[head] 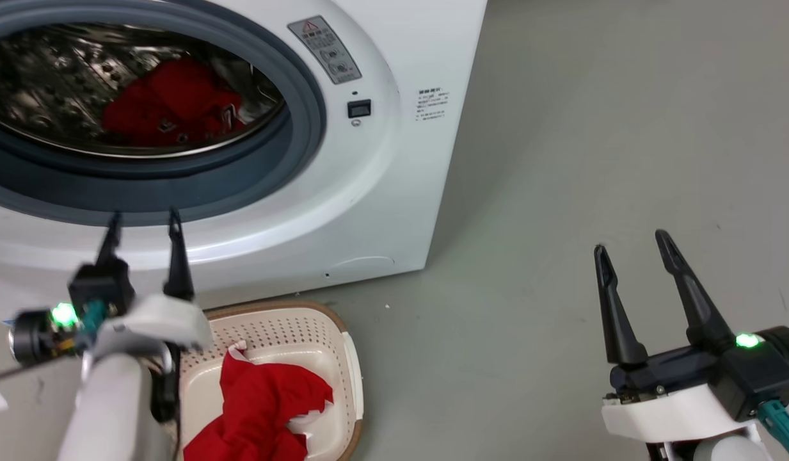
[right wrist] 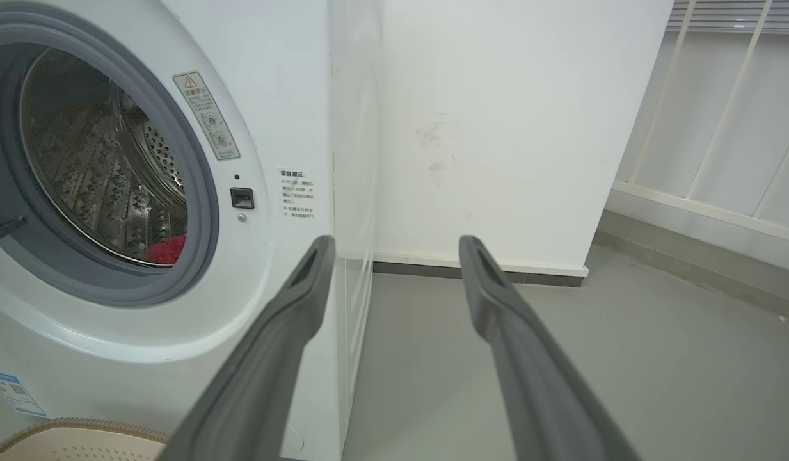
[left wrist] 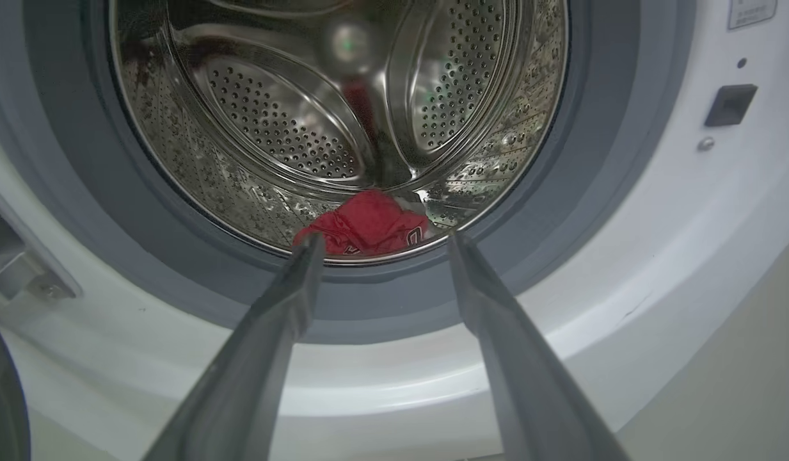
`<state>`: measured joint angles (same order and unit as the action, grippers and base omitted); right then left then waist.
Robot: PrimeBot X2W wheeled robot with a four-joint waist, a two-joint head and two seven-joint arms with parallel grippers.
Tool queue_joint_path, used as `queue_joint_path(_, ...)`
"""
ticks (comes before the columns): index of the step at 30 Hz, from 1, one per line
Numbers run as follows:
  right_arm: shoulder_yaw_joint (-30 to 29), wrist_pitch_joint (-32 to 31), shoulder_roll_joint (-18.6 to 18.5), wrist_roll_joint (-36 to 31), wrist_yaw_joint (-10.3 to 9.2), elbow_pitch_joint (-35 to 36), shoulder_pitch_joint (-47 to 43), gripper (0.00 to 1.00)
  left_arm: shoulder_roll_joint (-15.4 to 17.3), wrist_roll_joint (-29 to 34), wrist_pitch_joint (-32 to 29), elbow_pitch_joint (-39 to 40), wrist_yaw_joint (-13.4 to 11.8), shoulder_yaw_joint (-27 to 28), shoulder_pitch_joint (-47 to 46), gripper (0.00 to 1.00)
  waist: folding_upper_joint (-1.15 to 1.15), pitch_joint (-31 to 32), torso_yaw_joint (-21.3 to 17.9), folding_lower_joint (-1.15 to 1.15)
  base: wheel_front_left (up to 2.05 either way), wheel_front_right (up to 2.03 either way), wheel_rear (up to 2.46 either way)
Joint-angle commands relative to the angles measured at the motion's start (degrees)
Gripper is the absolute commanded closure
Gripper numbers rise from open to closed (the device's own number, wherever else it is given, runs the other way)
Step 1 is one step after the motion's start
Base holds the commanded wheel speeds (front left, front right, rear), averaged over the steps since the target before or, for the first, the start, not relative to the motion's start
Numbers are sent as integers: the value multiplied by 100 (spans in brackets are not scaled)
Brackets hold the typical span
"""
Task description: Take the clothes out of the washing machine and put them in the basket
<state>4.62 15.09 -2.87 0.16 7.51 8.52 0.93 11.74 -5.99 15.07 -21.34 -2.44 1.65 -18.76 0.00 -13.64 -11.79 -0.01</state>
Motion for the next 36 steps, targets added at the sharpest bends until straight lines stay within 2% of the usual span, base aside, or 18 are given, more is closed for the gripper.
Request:
queue_joint_path(1,14,12,0,33,-4,34,108,0,83,33,16,-89,50,23,-285,0,0,-128,-86,1,0,0,0)
queue_joint_path(8,118,12,2,138,-4,130,424,0,465,112,-24,-924,265,-20,-1600,0,0,-637,-303,1,0,0,0)
queue_joint_path(18,266,12,1,299,-4,332,927,0,1069,239,-789,-2100,545,-203,-3736,0,0,-1605,-513,1,0,0,0)
queue_joint_path(27,367,13,1,528,-4,564,1296,0,1625,412,-2089,-2930,840,-561,-5406,0,0,-2442,-769,1,0,0,0)
queue_joint_path(28,367,13,1,528,-4,564,1296,0,1625,412,-2089,-2930,840,-561,-5406,0,0,-2442,-769,1,0,0,0)
queue_joint_path(36,392,12,1,754,-4,820,1503,0,1943,439,-3587,-3380,972,-979,-6628,0,0,-3000,-1017,1,0,0,0)
